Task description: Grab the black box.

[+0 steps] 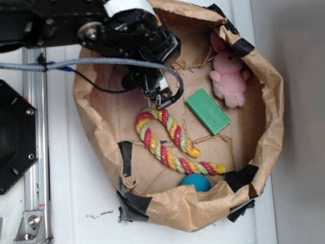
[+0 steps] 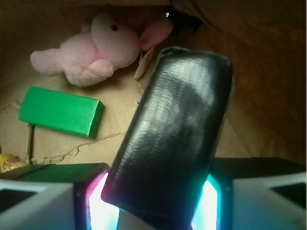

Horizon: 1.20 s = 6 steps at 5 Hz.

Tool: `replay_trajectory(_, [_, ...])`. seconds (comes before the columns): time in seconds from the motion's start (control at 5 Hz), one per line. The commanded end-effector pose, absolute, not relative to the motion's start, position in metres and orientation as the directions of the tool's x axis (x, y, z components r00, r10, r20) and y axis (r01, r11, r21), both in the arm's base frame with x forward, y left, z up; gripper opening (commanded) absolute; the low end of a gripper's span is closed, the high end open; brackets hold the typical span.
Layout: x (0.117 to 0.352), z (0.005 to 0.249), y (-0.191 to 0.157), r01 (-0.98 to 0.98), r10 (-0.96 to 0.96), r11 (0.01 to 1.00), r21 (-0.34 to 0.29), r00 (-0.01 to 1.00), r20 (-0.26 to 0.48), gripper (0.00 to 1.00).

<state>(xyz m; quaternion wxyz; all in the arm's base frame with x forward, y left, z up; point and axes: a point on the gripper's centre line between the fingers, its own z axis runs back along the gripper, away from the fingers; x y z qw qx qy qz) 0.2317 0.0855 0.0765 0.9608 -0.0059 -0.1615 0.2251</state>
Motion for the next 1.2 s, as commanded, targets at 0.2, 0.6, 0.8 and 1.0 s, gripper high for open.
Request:
replay_trajectory(0.2, [0.246,0.113,0.086,-0.157,0.197,0.977,-0.146,0.927,0.318,0.0])
replay_trajectory(0.6, [0.241,0.179,0.055,0.091,-0.078,0.978,-0.188,0.994,0.073,0.0])
replay_trajectory(0.8, [0.235,0.186,0.05,0.045,-0.04,0.995,-0.093,0.998,0.057,0.0])
replay_trajectory(1.0, [0.237,0.186,0.053,-0.009,0.007,1.0,0.027,0.999,0.04,0.0])
